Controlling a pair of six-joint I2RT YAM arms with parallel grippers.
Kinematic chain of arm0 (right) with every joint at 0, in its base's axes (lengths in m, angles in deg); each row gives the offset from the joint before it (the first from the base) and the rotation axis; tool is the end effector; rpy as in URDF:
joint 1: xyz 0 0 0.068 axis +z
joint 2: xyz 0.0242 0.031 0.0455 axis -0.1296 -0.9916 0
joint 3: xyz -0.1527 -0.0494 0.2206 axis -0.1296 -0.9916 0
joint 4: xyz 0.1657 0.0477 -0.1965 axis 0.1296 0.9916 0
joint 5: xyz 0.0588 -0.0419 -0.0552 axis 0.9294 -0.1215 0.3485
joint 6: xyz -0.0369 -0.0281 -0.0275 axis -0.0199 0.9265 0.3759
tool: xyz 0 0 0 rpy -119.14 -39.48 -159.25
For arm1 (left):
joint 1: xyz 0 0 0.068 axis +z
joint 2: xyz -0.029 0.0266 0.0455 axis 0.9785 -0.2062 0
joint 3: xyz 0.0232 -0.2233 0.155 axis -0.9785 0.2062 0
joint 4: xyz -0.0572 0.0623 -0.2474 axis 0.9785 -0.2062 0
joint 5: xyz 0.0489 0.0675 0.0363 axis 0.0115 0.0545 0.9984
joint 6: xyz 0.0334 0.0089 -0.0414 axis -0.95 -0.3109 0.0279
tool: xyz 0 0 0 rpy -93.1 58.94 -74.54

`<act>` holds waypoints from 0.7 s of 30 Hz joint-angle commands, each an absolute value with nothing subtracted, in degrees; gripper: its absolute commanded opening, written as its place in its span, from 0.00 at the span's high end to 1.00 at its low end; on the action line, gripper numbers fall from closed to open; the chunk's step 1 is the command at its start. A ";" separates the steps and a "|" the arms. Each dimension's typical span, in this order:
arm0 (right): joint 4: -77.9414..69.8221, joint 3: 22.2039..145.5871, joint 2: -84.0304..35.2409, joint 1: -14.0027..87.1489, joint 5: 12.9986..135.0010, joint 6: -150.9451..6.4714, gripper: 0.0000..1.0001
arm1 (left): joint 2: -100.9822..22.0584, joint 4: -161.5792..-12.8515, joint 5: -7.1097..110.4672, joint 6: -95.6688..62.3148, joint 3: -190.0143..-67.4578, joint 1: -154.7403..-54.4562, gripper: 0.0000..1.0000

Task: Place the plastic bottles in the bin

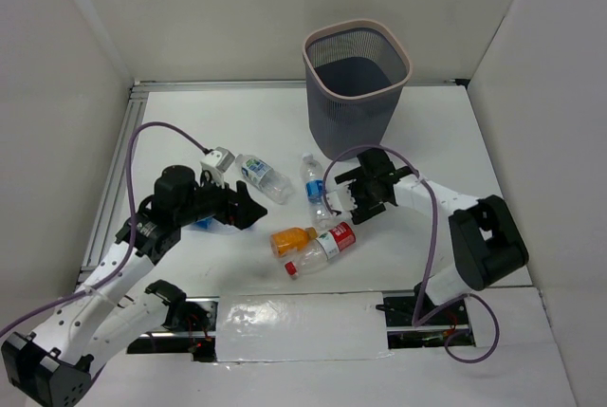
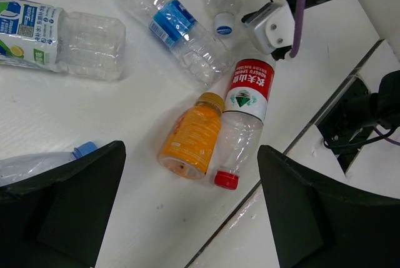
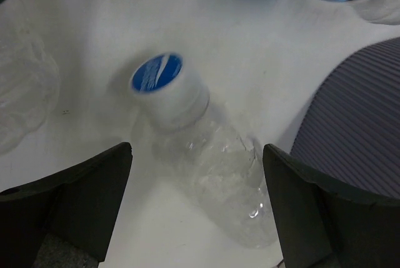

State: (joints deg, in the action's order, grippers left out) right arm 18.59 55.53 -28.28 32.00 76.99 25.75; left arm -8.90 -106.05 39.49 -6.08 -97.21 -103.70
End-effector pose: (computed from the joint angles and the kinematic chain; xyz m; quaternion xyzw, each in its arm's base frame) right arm 0.2522 0.1224 0.1789 -0.8285 0.4931 -0.0622 0.2580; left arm 0.1587 -0.0898 0.3032 0.1248 0.8073 -0.3597 0.4508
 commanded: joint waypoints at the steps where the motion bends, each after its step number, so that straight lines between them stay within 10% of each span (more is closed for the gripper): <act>1: 18.11 57.57 -31.54 32.41 72.52 32.22 0.09 | -9.23 -104.88 37.97 -7.87 -100.24 -103.85 0.00; 14: 16.26 54.67 -31.04 31.88 69.70 38.02 0.35 | -9.76 -104.88 37.97 -7.87 -100.25 -103.85 0.00; 21: 21.35 55.28 -24.19 31.35 74.44 36.36 0.72 | -9.76 -104.88 37.97 -7.87 -100.25 -103.85 0.00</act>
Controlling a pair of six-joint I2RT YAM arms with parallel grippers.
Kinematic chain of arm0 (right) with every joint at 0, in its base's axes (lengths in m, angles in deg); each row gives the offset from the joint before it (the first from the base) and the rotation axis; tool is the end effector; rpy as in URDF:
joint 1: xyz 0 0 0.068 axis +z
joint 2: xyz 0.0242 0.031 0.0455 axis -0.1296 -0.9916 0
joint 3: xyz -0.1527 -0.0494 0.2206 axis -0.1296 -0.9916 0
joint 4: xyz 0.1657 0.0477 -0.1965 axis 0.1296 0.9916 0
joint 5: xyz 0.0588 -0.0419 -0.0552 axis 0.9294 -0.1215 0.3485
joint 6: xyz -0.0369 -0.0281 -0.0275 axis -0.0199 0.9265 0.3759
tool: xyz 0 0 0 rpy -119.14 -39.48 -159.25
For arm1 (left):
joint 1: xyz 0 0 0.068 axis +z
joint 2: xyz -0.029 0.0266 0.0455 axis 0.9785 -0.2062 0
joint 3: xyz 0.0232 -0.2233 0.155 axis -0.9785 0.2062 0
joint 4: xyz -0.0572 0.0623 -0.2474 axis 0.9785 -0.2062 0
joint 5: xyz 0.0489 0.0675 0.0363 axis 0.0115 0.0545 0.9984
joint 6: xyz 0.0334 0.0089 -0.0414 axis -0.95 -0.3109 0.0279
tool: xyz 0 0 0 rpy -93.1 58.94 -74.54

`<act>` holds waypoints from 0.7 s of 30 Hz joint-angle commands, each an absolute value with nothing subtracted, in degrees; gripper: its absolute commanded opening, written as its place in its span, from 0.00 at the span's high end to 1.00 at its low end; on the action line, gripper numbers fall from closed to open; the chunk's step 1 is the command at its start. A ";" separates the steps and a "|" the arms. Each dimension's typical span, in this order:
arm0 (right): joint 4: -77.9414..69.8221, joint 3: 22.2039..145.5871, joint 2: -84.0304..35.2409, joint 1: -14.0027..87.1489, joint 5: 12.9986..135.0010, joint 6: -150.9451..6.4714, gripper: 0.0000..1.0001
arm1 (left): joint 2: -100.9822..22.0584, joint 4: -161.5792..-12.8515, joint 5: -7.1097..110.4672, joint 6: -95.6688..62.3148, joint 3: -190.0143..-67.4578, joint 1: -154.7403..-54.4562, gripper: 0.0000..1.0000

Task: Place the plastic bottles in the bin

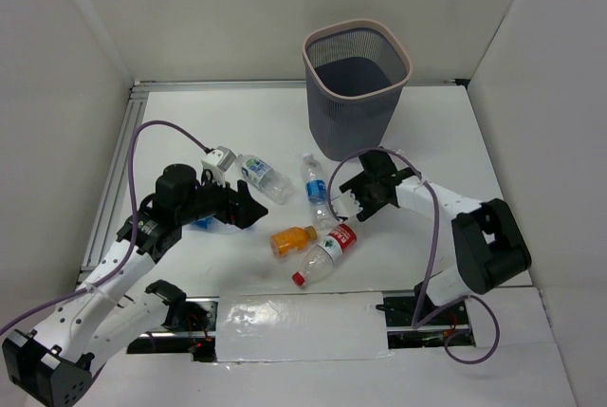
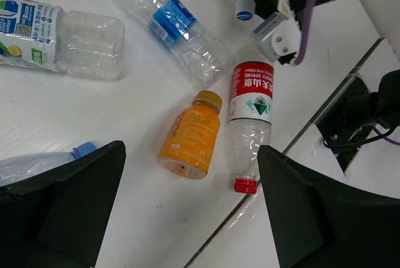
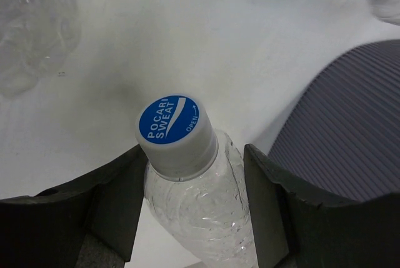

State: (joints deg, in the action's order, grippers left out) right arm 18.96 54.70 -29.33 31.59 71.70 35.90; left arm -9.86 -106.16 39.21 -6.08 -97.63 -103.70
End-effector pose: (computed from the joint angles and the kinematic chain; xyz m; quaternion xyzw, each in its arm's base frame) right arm 0.2524 0.1167 0.1694 -0.8686 0.4356 -0.1090 0.2093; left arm 0.1614 -0.0913 0.3028 0.1254 0.8101 -0.3600 0.4454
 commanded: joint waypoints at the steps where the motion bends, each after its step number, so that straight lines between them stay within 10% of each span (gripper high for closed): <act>1: 23.10 55.28 -22.87 31.35 76.71 35.83 0.74 | -9.76 -104.88 37.97 -7.87 -100.25 -103.85 0.00; 21: 57.74 102.11 -19.15 31.35 130.92 7.98 0.78 | -10.81 -103.82 34.72 -8.92 -100.25 -103.85 0.00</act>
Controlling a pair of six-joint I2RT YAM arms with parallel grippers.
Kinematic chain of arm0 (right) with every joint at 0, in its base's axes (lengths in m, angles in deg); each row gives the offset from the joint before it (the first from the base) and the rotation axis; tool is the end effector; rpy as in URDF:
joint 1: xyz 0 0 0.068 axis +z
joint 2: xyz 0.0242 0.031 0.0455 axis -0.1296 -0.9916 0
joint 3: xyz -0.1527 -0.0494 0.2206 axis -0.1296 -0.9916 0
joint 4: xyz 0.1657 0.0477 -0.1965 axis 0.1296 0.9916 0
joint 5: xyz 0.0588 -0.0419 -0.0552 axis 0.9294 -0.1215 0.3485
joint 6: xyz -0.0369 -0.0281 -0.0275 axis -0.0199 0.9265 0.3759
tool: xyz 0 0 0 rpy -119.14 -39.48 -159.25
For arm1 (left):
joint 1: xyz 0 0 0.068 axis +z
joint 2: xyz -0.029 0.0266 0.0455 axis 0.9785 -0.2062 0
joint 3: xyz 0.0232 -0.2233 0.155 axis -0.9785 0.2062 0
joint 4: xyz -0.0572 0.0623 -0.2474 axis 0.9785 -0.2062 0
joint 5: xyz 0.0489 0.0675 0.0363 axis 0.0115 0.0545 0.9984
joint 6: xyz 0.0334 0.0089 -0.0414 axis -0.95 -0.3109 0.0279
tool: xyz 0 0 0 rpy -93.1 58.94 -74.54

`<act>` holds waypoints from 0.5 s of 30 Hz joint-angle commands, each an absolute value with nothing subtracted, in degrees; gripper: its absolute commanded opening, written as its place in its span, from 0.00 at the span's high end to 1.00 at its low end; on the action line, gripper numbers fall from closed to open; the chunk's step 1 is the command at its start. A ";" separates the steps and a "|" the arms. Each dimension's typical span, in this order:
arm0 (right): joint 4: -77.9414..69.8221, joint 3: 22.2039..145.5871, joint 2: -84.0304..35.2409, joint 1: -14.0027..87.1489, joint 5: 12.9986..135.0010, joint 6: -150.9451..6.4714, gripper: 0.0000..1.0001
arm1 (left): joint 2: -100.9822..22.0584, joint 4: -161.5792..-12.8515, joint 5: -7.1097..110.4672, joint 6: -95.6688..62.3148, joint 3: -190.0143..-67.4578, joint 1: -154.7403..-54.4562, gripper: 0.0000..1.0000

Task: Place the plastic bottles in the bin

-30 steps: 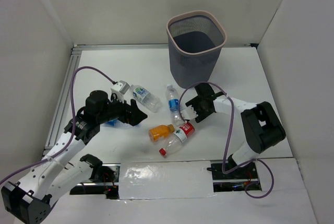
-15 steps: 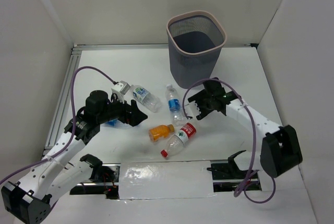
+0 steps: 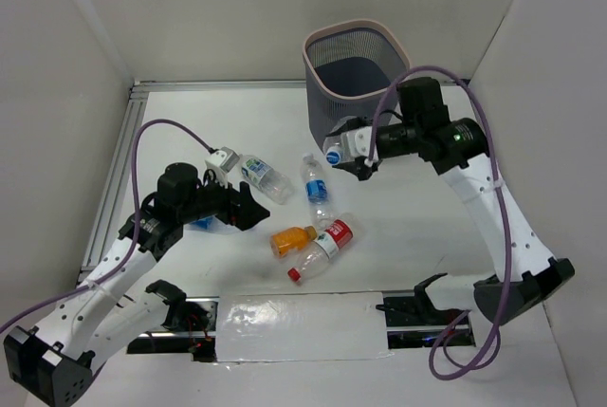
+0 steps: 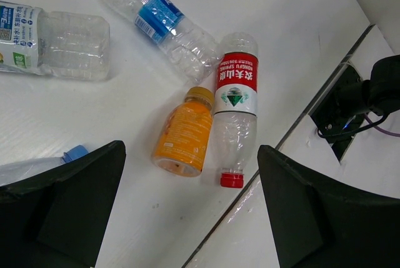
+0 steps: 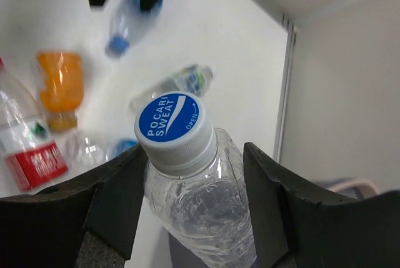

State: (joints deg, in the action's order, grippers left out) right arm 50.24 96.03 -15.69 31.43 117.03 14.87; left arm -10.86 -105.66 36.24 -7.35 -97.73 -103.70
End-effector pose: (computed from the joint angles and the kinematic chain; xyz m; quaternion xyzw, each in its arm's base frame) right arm 0.2033 0.1206 0.4266 -0.7574 0.3577 0.1594 0.5226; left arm 0.1633 -0.0941 0.3017 0.1480 0.8059 -0.3725 0.4357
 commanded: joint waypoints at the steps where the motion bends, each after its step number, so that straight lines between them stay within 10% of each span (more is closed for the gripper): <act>1: 57.75 103.87 -20.12 31.35 132.52 6.40 0.78 | -10.81 -103.82 34.72 -9.44 -100.25 -103.85 0.00; 15: 9.08 103.10 -15.74 23.54 131.85 -29.73 0.80 | -11.34 -102.77 31.99 -9.45 -99.72 -103.85 0.00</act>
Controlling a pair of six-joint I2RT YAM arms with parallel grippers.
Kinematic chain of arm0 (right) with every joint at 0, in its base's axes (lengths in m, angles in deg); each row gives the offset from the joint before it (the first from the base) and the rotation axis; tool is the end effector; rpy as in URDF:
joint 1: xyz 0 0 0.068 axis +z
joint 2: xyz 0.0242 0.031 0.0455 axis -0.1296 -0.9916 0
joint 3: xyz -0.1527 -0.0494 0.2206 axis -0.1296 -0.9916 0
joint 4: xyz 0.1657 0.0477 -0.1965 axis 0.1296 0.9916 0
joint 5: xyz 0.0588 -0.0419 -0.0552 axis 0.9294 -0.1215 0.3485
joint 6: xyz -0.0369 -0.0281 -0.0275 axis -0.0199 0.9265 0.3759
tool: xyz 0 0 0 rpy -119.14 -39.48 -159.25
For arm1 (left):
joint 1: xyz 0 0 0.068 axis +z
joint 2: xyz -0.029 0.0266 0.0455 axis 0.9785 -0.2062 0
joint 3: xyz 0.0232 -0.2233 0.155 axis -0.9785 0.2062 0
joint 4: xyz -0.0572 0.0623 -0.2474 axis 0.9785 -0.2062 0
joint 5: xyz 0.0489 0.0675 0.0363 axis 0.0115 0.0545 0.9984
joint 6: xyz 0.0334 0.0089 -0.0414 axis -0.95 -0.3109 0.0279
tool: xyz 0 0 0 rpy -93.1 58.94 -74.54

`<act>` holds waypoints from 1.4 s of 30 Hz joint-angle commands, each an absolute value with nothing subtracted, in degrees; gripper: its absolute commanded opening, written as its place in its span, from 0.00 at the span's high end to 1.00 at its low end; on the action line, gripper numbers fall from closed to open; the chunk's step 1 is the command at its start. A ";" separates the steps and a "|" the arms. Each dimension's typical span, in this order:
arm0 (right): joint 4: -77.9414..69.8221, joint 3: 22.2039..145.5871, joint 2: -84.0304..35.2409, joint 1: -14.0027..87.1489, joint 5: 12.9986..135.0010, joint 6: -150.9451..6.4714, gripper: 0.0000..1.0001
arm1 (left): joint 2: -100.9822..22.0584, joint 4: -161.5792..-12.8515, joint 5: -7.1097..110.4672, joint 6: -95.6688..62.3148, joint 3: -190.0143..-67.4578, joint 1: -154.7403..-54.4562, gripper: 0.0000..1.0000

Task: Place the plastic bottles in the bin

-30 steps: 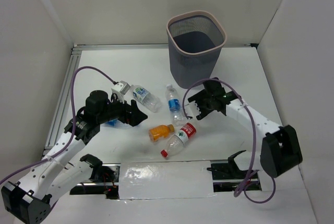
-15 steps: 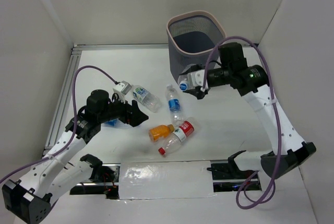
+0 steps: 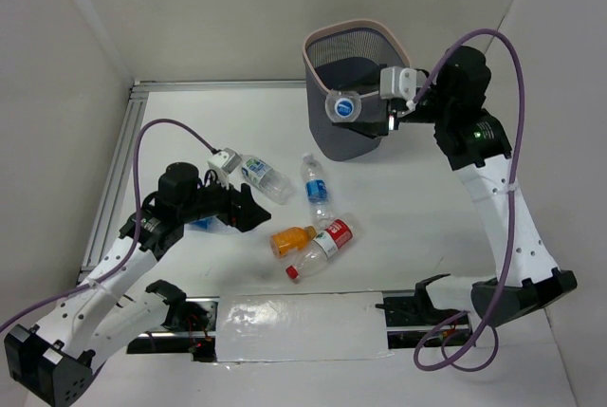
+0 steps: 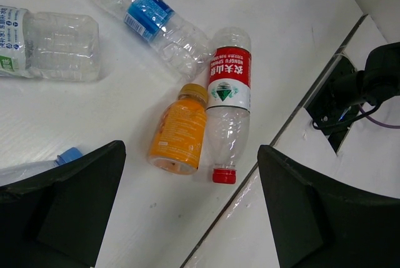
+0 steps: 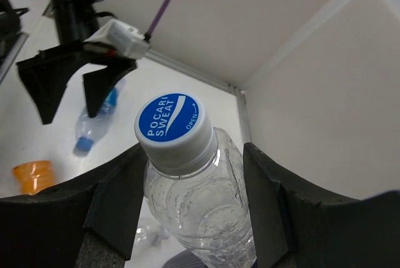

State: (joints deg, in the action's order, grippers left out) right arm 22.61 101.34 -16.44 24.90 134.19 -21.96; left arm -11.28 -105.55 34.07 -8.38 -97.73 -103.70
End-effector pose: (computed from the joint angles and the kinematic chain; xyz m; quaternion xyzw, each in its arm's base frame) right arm 0.2189 0.1034 0.4951 -0.6335 0.3502 0.2849 0.6284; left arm 0.1637 -0.0956 0.3008 0.1650 0.8022 -0.3813 0.4289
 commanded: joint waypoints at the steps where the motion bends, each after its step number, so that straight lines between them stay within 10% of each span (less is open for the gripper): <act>1: 8.19 104.05 -16.52 23.53 131.05 -30.52 0.80 | -11.34 -102.77 31.99 -9.45 -99.72 -103.85 0.00; 18: 1.68 112.32 -38.23 16.15 117.34 -38.17 0.51 | -16.52 -100.48 33.13 -11.73 -102.80 -105.69 0.00; 27: 1.06 111.89 -36.57 12.63 115.67 -47.39 0.00 | -28.29 -105.48 42.26 -14.71 -112.46 -118.78 0.00; 36: 11.23 111.09 -25.06 8.07 107.75 -58.38 0.04 | -40.16 -108.65 57.73 -16.30 -117.56 -135.20 0.00; 39: 17.22 107.86 -22.69 5.69 113.11 -58.39 0.53 | -45.25 -109.18 65.36 -16.30 -120.19 -140.93 0.00; 42: 16.53 98.11 -17.33 5.16 116.27 -58.92 0.77 | -51.48 -111.02 71.87 -15.25 -123.61 -143.75 0.00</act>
